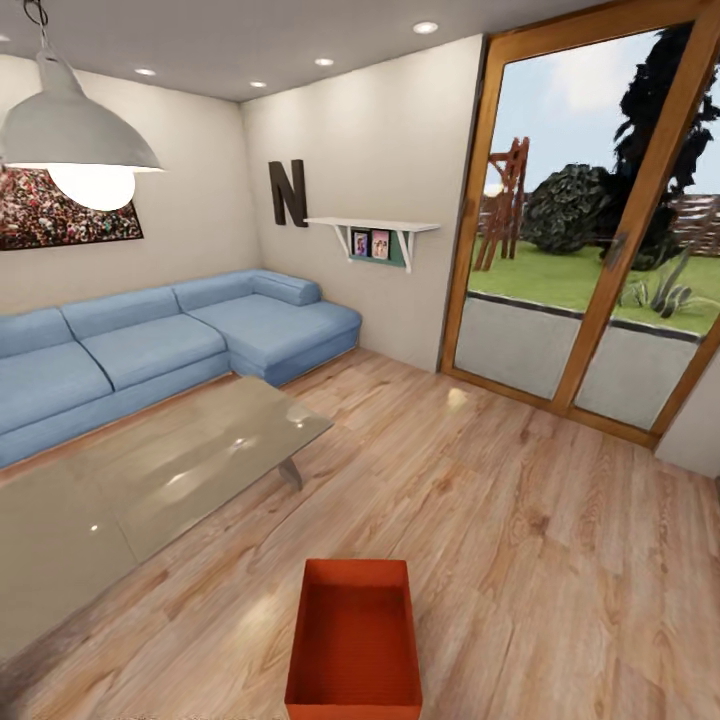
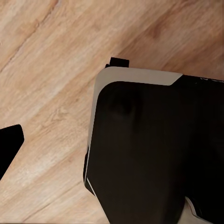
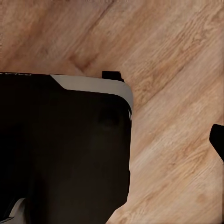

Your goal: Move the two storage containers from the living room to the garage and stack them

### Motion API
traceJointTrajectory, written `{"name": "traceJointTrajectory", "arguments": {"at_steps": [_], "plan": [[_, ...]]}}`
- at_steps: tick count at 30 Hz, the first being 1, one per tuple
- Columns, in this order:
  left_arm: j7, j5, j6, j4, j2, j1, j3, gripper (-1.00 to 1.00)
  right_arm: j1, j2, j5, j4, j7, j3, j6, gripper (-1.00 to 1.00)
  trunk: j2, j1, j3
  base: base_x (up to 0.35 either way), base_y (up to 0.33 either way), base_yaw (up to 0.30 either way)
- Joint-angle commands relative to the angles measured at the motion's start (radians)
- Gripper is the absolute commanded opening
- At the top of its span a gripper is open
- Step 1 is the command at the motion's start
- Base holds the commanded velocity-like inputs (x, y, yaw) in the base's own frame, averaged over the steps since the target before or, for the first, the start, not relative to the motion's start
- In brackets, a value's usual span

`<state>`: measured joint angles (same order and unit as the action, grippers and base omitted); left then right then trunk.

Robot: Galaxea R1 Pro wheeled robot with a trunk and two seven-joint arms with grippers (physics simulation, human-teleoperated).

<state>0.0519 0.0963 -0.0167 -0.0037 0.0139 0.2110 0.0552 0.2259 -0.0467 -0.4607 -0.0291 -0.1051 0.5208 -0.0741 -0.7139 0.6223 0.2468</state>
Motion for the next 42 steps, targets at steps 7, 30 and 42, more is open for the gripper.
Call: {"name": "traceJointTrajectory", "arguments": {"at_steps": [7, 30, 42], "plan": [[0.000, 0.008, -0.002, 0.001, 0.000, 0.001, 0.005, 1.00, 0.001, -0.001, -0.009, -0.003, -0.001, 0.008, -0.006, 1.00, -0.001, 0.000, 0.001, 0.001, -0.001, 0.215], [0.000, 0.006, -0.002, 0.001, -0.002, 0.001, 0.005, 1.00, 0.001, -0.001, -0.010, -0.003, -0.001, 0.008, -0.006, 1.00, -0.001, 0.000, 0.001, 0.015, 0.029, -0.003], [0.000, 0.006, -0.002, 0.001, -0.002, 0.001, 0.005, 1.00, 0.001, -0.001, -0.011, -0.003, -0.001, 0.008, -0.005, 1.00, -0.001, 0.000, 0.001, 0.000, 0.001, -0.081]]}}
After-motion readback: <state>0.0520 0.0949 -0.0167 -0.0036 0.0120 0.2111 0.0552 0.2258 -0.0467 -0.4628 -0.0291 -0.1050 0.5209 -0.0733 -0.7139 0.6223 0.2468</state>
